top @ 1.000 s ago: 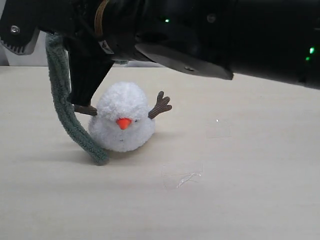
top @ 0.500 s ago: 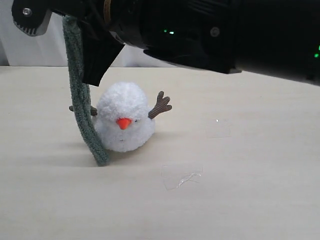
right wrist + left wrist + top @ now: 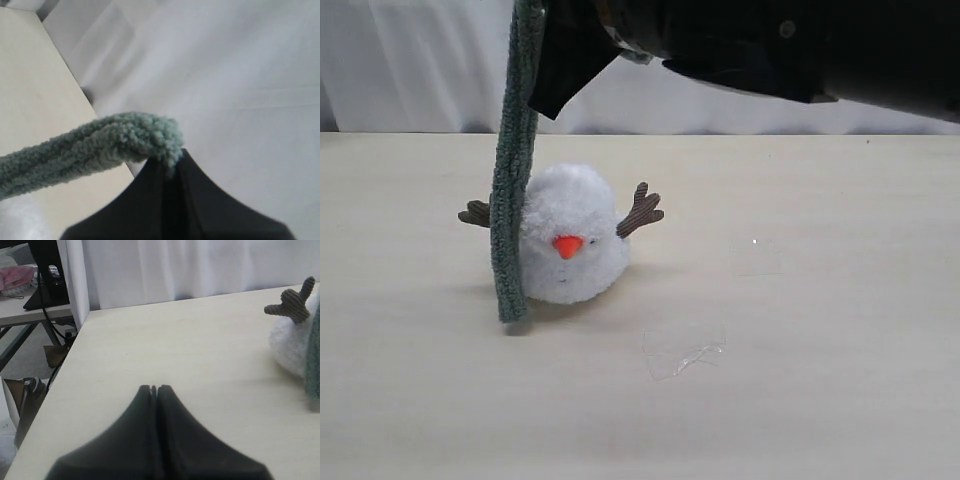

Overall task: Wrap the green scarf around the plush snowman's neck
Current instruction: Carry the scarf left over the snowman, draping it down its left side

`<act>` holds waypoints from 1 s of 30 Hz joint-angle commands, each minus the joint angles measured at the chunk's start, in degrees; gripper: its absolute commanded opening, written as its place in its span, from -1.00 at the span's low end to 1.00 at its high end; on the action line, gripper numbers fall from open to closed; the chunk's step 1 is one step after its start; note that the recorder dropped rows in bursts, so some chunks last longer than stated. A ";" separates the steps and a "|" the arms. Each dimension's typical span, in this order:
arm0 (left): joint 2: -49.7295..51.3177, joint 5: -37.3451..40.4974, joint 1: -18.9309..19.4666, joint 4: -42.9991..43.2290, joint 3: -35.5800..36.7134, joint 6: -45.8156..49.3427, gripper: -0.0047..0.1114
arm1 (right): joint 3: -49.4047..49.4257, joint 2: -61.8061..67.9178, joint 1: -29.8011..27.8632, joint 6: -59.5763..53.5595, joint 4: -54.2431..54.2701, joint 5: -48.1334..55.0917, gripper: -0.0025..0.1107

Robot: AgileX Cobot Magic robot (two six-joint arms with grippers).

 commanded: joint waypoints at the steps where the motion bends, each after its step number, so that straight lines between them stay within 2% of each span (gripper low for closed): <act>1: -0.16 -0.72 -0.01 -0.34 0.16 -0.18 -0.92 | -0.29 0.02 -1.73 4.58 -2.99 -2.18 -0.88; 6: -0.16 -0.72 -0.01 -0.34 0.16 -0.18 -0.92 | -0.29 1.24 -4.37 12.70 -3.77 -7.18 -0.88; 10: -0.16 -0.72 -0.01 -0.34 0.16 -0.18 -0.92 | -0.29 2.39 -4.76 13.94 -5.42 -10.47 -0.88; 16: -0.16 -0.72 -0.01 -0.34 0.16 -0.18 -0.92 | -0.29 5.65 -5.40 15.21 -10.23 -8.09 -0.88; 24: -0.16 -0.72 -0.01 -0.18 0.16 -0.18 -0.92 | -0.29 8.18 -9.32 22.91 -9.73 -7.34 -0.88; 30: -0.16 -0.72 -0.01 -0.31 0.16 -0.18 -0.92 | -0.29 10.98 -10.00 25.53 -9.73 -7.33 -0.88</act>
